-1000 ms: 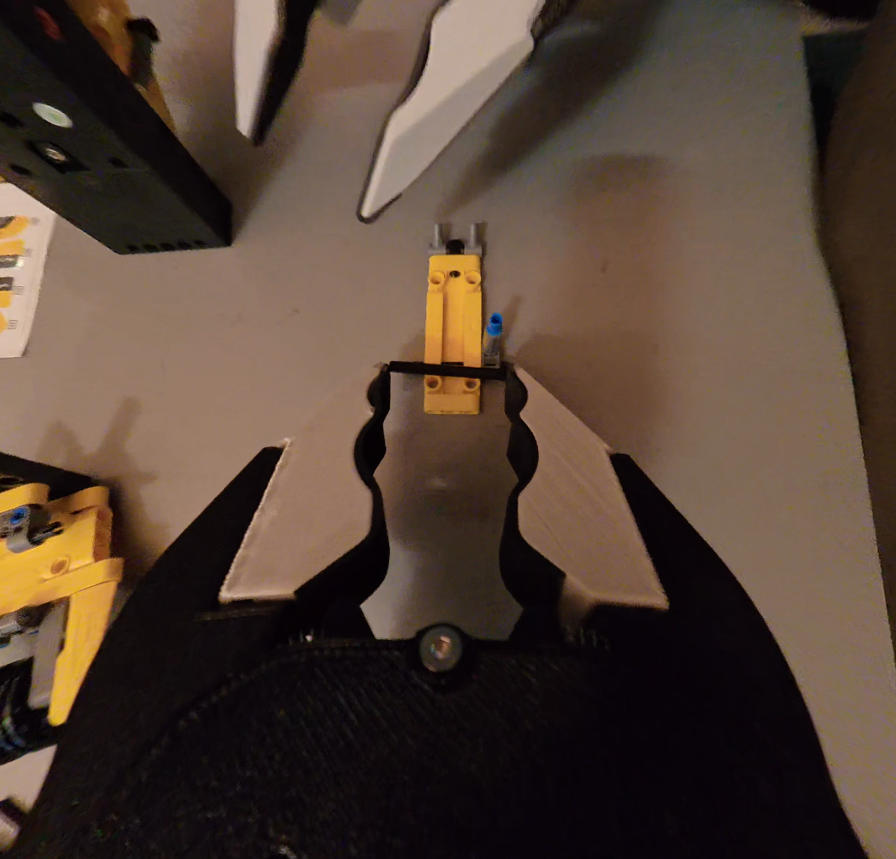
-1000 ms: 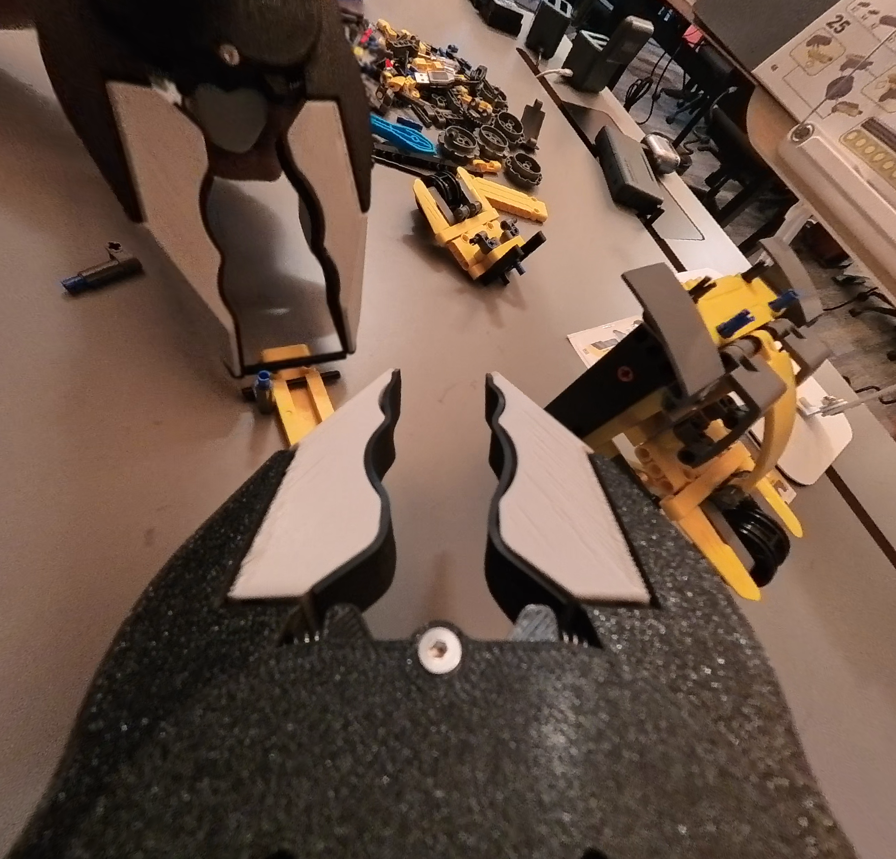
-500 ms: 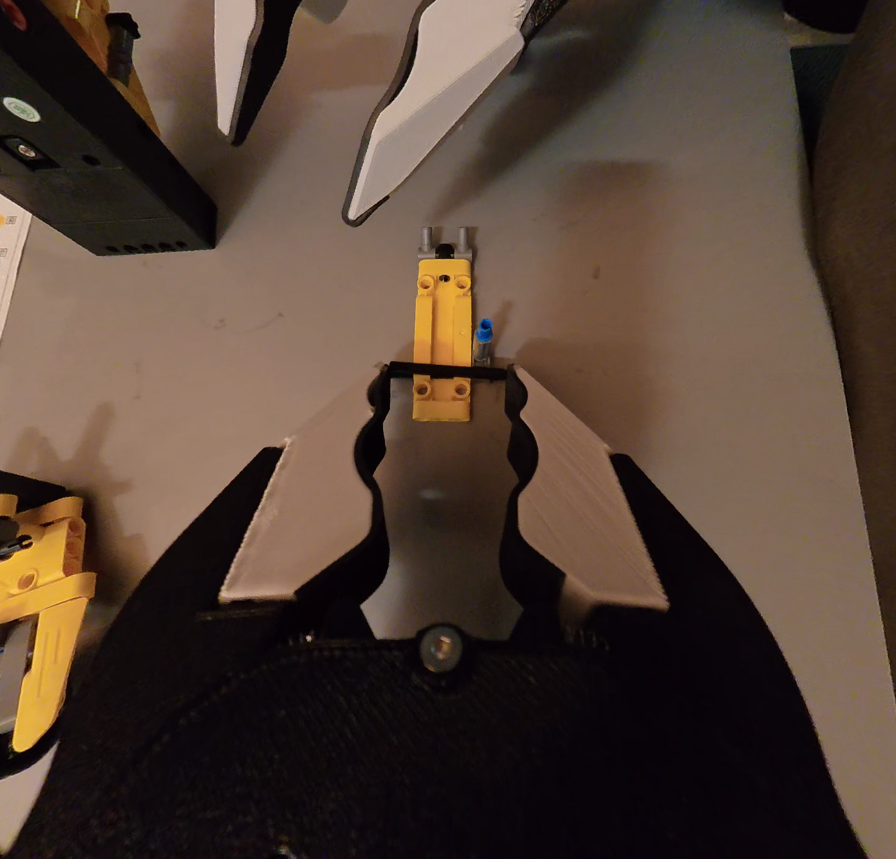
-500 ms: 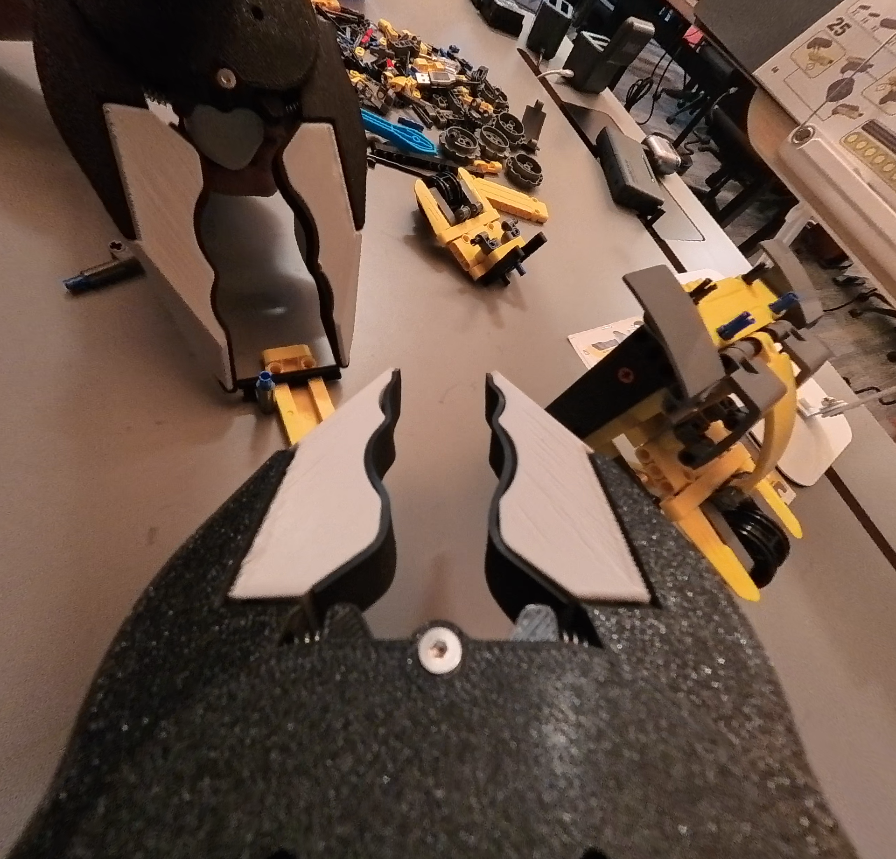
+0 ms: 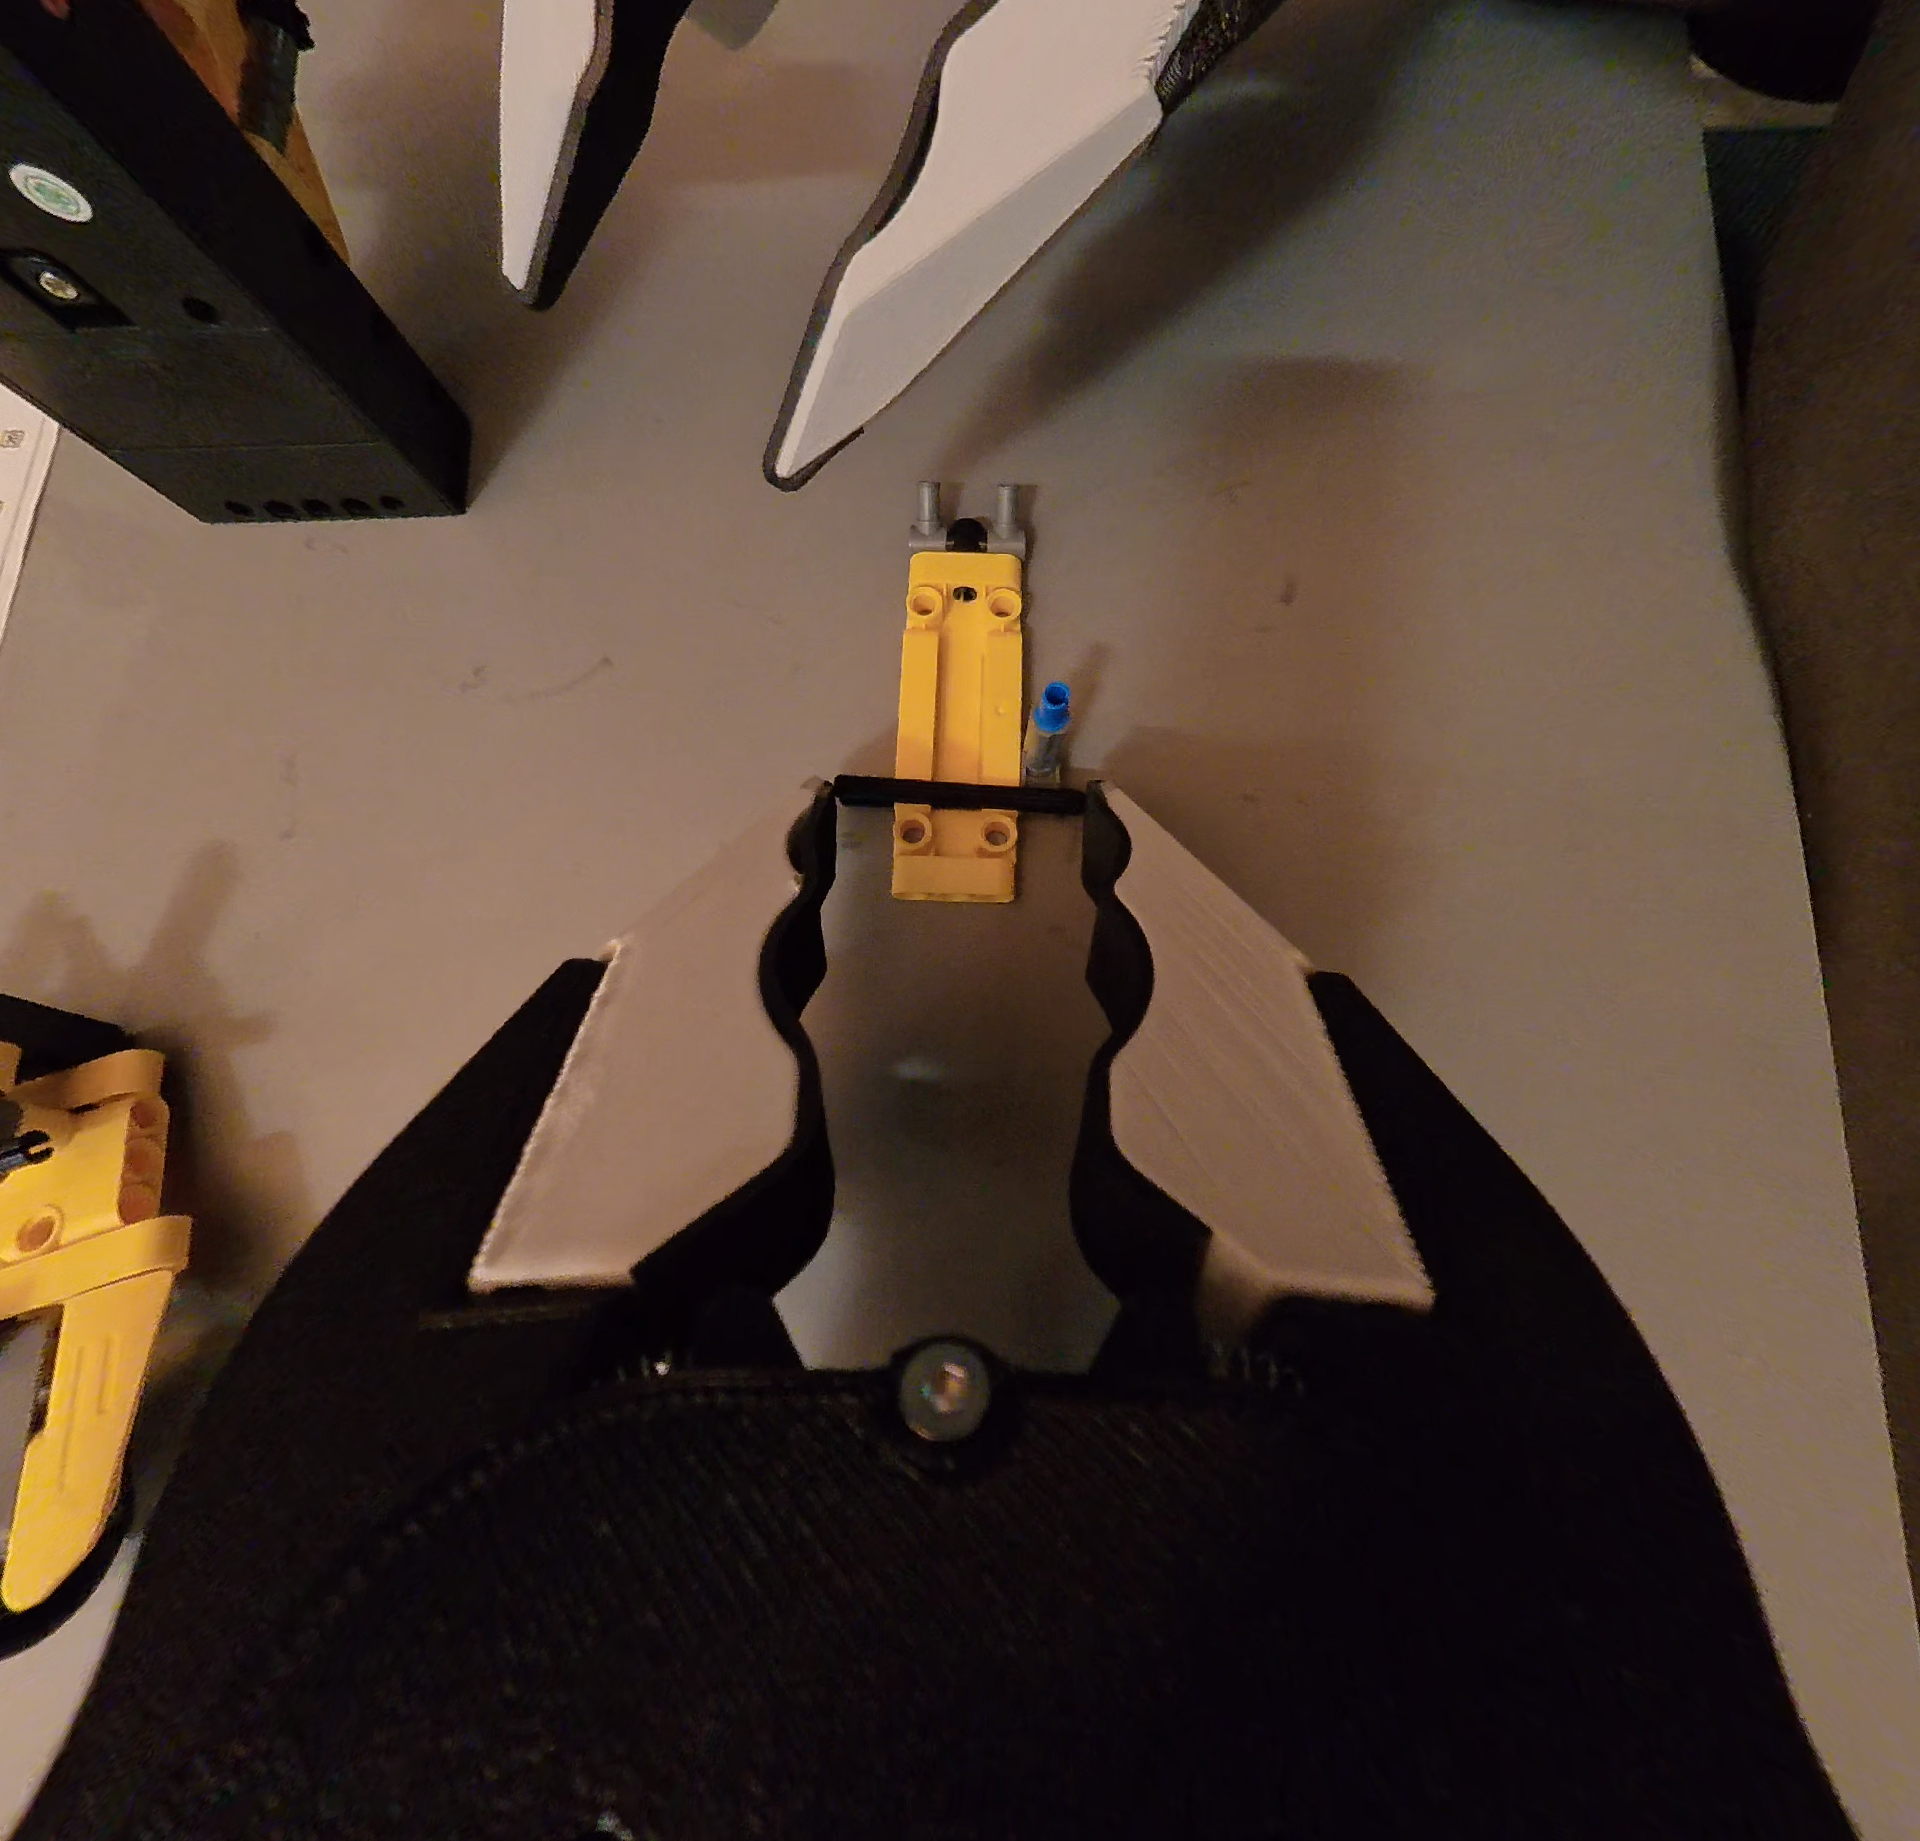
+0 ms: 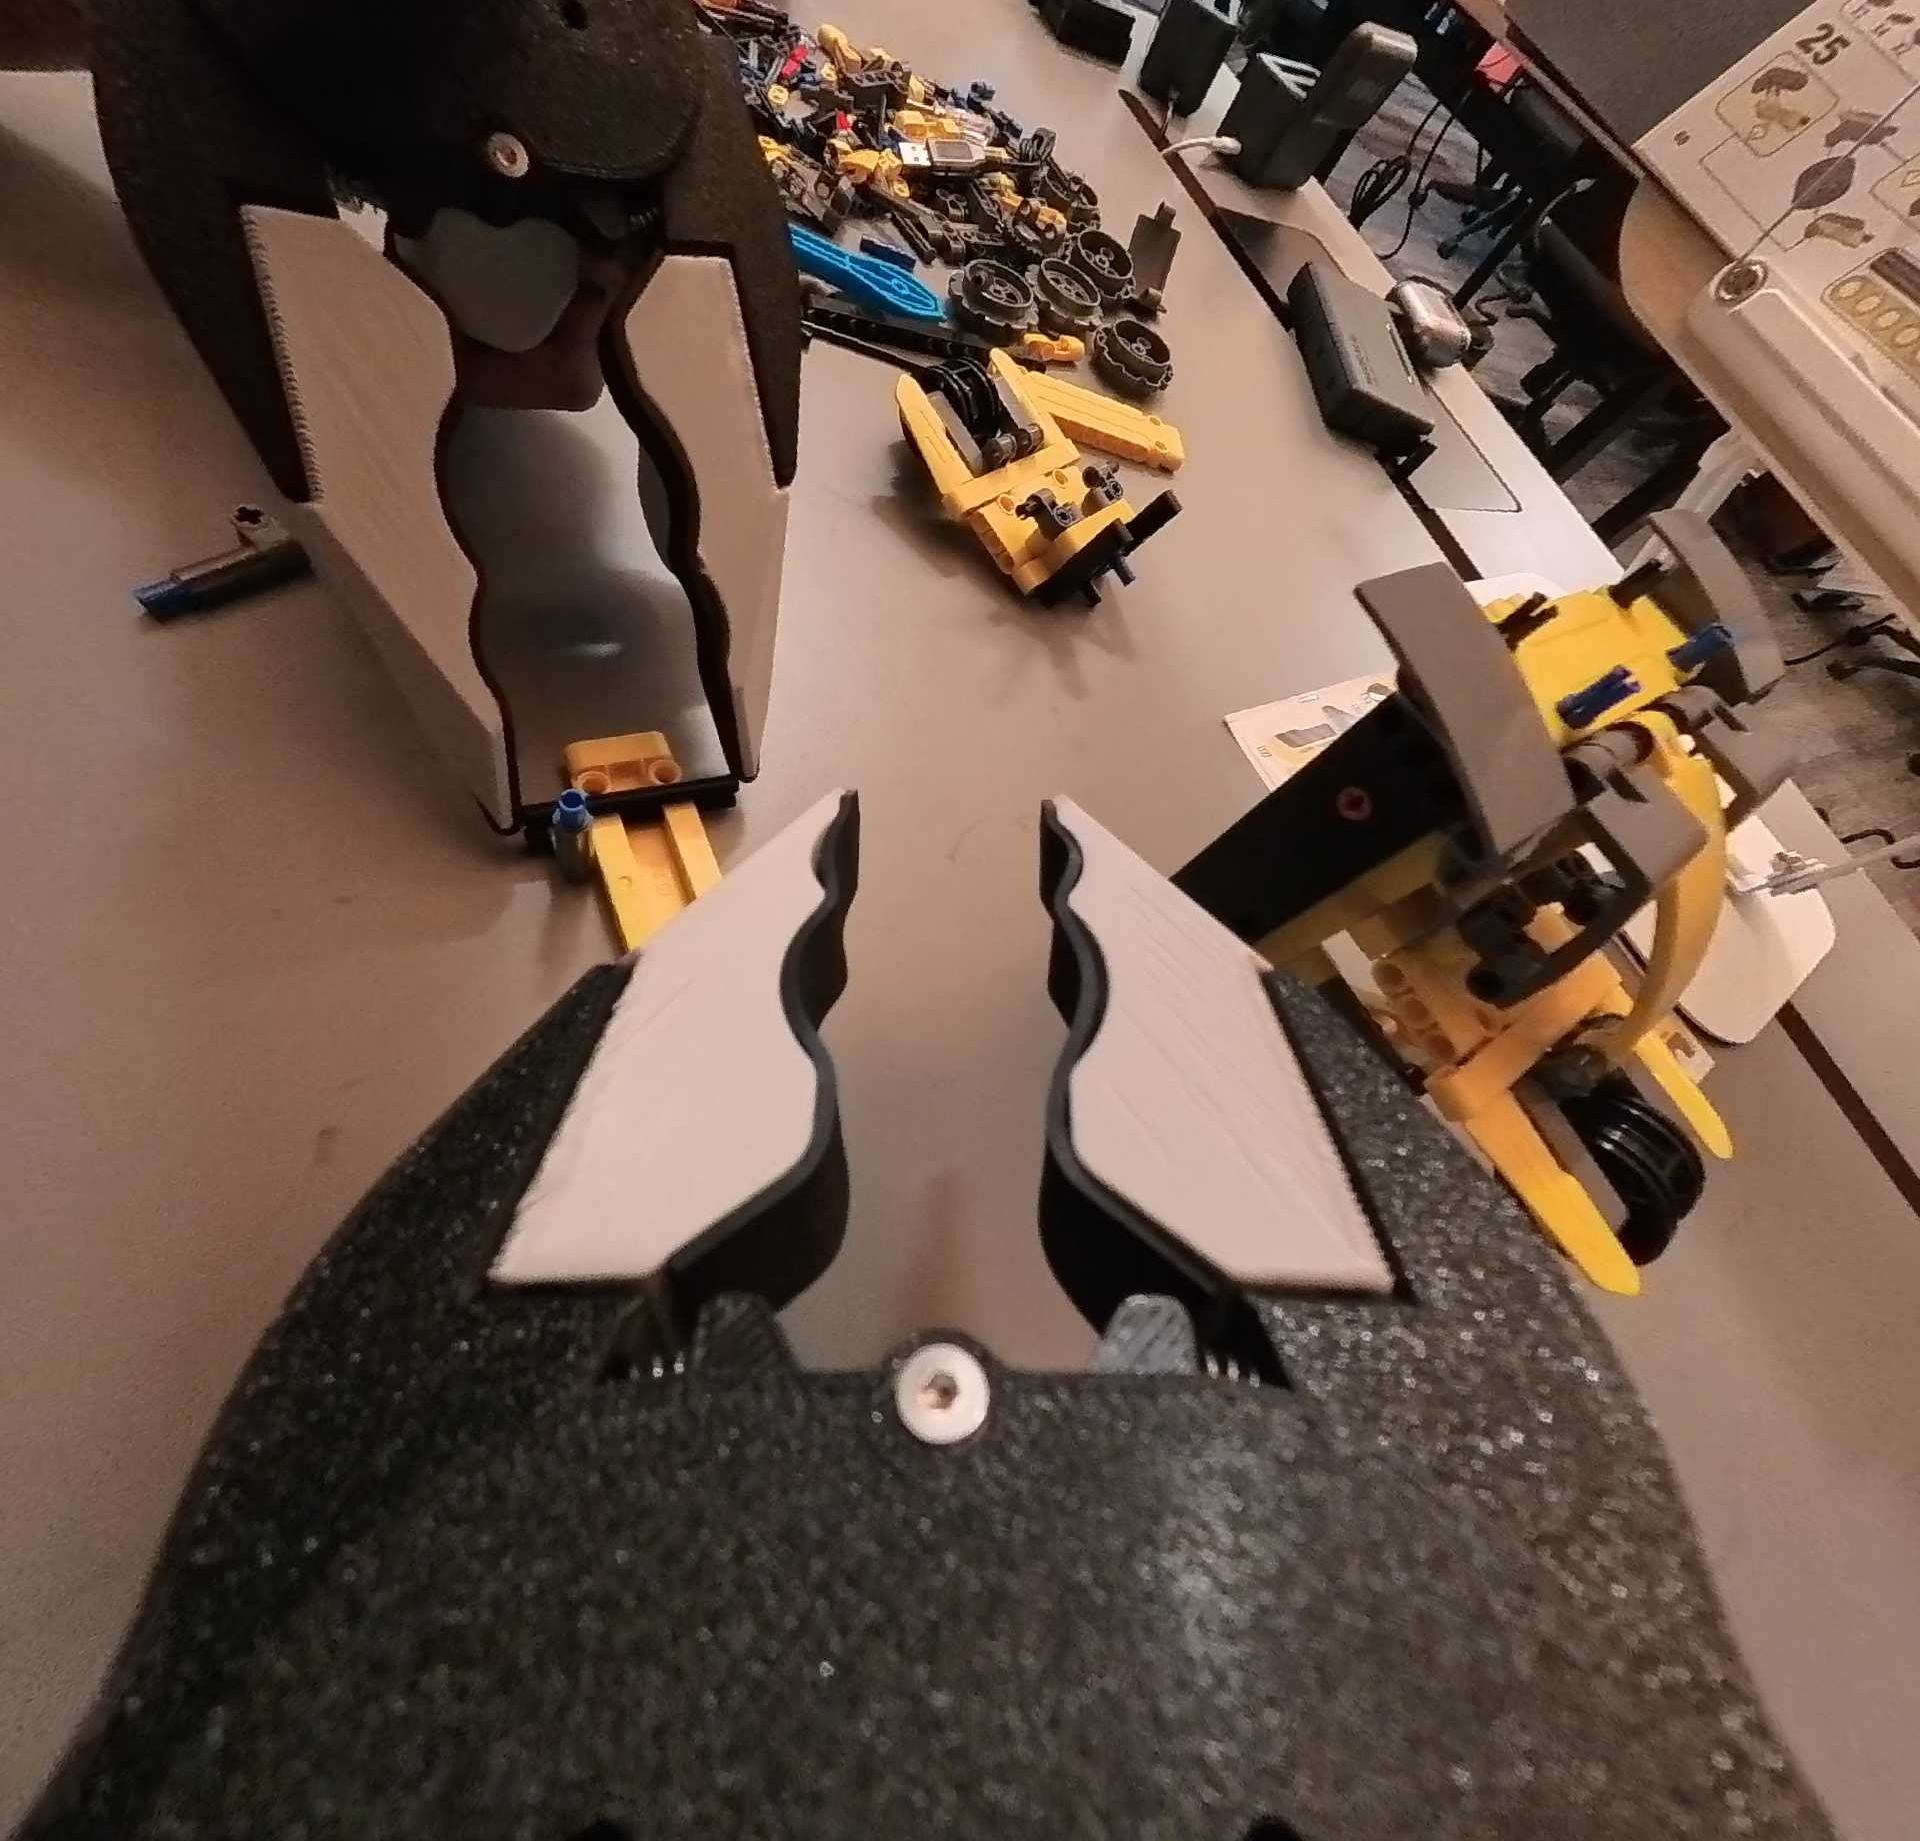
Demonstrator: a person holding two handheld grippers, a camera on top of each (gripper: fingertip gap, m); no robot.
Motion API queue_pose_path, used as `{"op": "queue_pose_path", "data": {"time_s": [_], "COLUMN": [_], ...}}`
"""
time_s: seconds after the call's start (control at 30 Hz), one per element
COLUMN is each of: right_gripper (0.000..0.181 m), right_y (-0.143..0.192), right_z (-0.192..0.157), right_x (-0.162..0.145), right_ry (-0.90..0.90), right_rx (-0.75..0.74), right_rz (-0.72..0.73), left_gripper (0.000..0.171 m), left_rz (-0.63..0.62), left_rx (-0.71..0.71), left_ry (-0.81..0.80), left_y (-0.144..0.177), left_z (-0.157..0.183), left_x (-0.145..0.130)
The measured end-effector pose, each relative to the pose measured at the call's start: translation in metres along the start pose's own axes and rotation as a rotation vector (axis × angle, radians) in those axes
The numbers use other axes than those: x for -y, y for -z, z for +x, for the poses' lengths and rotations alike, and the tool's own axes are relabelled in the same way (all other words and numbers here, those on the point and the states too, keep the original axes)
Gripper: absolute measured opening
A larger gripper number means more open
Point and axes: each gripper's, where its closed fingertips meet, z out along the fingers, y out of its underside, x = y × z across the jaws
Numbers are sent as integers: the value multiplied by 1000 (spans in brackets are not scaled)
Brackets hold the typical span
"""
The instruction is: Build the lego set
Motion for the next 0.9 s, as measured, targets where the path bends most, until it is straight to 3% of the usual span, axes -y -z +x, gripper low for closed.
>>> {"op": "queue_pose_path", "data": {"time_s": [0.47, 0.67, 0.77, 0.9], "right_gripper": [34, 34, 34, 34], "right_y": [-1, 0, 0, -3], "right_z": [-1, 0, 1, 0], "right_x": [-1, -1, -1, -5], "right_ry": [6, 6, -1, -8], "right_rx": [2, 0, 0, 10], "right_rz": [-7, -5, -2, -17], "left_gripper": [44, 44, 44, 44], "left_rz": [-1, 77, 64, 65], "left_rx": [1, 9, 152, 470], "left_ry": [5, 37, 26, 130], "left_y": [0, 14, 38, 107], "left_z": [-1, -6, -34, -102], "left_x": [0, 11, 1, -34]}}
